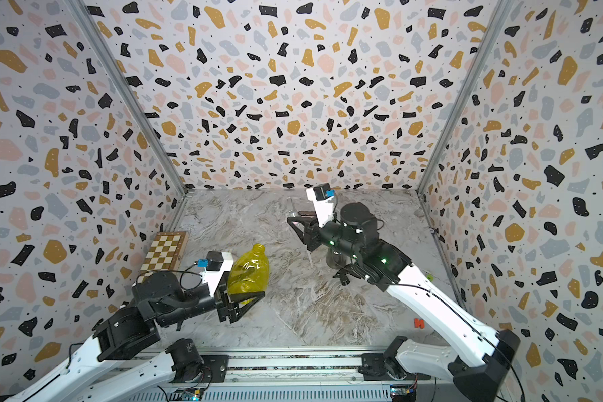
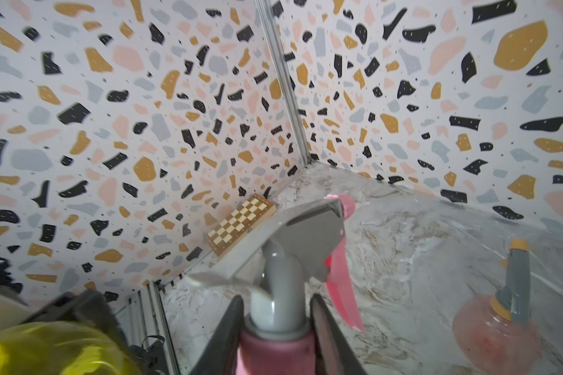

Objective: Attach spray nozzles to spray bottles
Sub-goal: Pick up the spray nozzle from the center of the board, then insert the spray nozzle into the spray bottle.

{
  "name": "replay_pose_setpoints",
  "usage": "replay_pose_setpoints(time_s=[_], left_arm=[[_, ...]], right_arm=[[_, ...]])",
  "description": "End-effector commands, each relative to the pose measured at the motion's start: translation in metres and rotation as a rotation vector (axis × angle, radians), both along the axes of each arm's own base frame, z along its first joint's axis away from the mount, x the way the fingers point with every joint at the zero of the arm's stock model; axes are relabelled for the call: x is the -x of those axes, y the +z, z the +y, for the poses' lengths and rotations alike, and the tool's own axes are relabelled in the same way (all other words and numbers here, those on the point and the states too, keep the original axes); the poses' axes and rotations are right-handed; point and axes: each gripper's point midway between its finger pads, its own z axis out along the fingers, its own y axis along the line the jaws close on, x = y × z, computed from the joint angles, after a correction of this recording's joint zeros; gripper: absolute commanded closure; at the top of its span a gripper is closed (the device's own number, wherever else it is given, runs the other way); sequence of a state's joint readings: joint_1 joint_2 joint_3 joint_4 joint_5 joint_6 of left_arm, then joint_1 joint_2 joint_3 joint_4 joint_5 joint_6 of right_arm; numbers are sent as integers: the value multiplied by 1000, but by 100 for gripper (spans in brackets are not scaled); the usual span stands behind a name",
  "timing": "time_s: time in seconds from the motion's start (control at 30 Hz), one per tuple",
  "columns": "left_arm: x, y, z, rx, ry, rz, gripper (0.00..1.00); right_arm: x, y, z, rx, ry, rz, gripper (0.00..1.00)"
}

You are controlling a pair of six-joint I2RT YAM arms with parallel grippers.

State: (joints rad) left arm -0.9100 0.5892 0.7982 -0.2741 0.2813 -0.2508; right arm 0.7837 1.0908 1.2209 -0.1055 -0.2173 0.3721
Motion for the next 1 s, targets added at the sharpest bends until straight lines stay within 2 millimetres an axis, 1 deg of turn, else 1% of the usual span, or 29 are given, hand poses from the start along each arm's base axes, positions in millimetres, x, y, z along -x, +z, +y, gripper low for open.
replay_pose_setpoints(time_s=[0.0, 0.07, 0.13, 0.23, 0.37, 0.5, 0.6, 0.7, 0.87, 0.97], left_arm=[[13, 33, -20, 148, -140, -94, 100], [17, 34, -29, 179, -193, -108, 100], [18, 32, -35, 194, -226, -116, 100], [20, 26, -47, 201, -277, -104, 100], [24, 21, -62, 205, -322, -97, 100], [30, 22, -70, 222, -354, -120, 100], [36, 23, -74, 222, -381, -134, 100], [39, 21, -78, 214, -399, -140, 100], [42, 19, -80, 209, -414, -147, 100], [44, 20, -79, 210, -418, -157, 100]], right_arm=[[30, 45, -24, -137, 24, -94, 78], [47, 63, -37, -188, 42, -141, 78], [60, 79, -47, -228, 56, -184, 78], [79, 103, -54, -292, 107, -249, 77], [95, 130, -60, -382, 160, -310, 77], [105, 149, -65, -473, 193, -362, 77], [112, 161, -68, -529, 218, -393, 78], [115, 168, -68, -559, 235, -410, 78], [119, 174, -65, -597, 267, -403, 78], [120, 174, -60, -600, 289, -392, 79]])
